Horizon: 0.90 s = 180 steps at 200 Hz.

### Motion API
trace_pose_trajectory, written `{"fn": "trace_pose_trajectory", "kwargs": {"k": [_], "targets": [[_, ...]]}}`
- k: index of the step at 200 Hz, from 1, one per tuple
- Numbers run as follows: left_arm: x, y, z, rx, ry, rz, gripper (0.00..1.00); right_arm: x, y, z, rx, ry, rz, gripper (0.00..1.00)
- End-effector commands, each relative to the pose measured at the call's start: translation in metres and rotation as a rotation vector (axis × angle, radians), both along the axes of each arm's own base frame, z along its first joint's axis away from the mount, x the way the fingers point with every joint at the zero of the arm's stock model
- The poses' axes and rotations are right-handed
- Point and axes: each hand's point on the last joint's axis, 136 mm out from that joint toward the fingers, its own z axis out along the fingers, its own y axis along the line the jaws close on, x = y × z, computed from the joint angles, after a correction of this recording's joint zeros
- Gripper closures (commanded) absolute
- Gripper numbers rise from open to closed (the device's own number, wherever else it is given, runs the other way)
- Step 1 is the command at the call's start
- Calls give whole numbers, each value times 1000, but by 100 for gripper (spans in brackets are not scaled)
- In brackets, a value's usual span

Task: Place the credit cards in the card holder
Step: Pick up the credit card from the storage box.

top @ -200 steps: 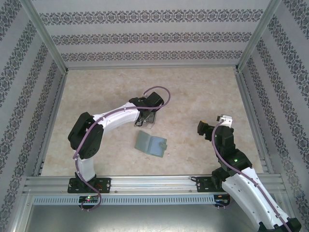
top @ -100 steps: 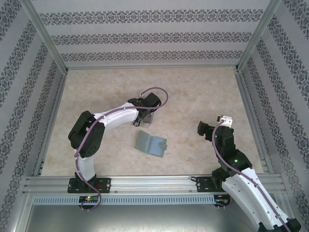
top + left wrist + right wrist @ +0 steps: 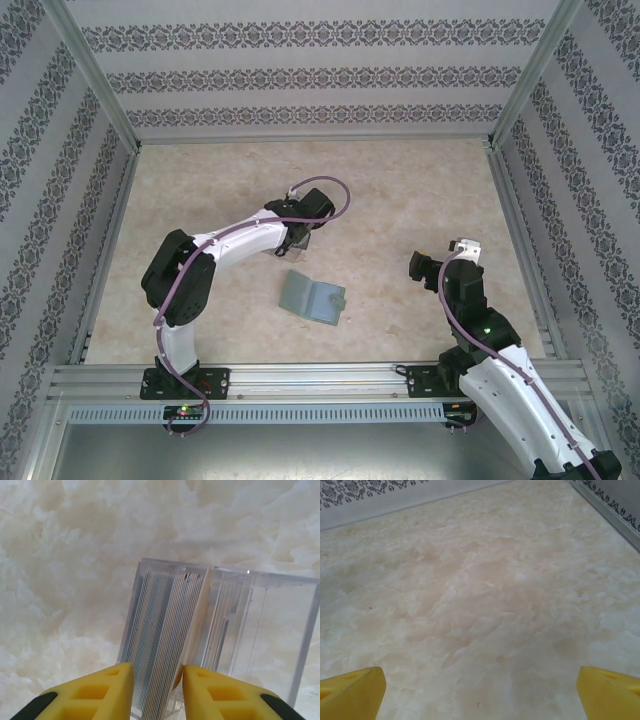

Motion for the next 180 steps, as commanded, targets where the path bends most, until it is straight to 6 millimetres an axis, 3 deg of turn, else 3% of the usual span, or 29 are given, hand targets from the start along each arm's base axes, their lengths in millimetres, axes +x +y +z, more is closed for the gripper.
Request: {"fn": "trace_pose_trajectory", "kwargs": {"k": [1,20,62,95,129,180], "targets": [[2,11,7,43,-3,12,68,1,0,-3,23,8,-11,2],[2,10,8,43,-2,5,71,2,2,-3,27,2,-4,2],[1,5,6,32,28,-23,97,2,1,-4,34,1,-8,2],[-2,1,14,-6,30,-24,99,2,-1,-4,34,10,-16,2],[-4,0,30,-30,2,-28,99,3,12,-2,58,24,47,2],[-15,-3,55,-112,-37,-46,99,9,54,-2,231,84,200,2]]}}
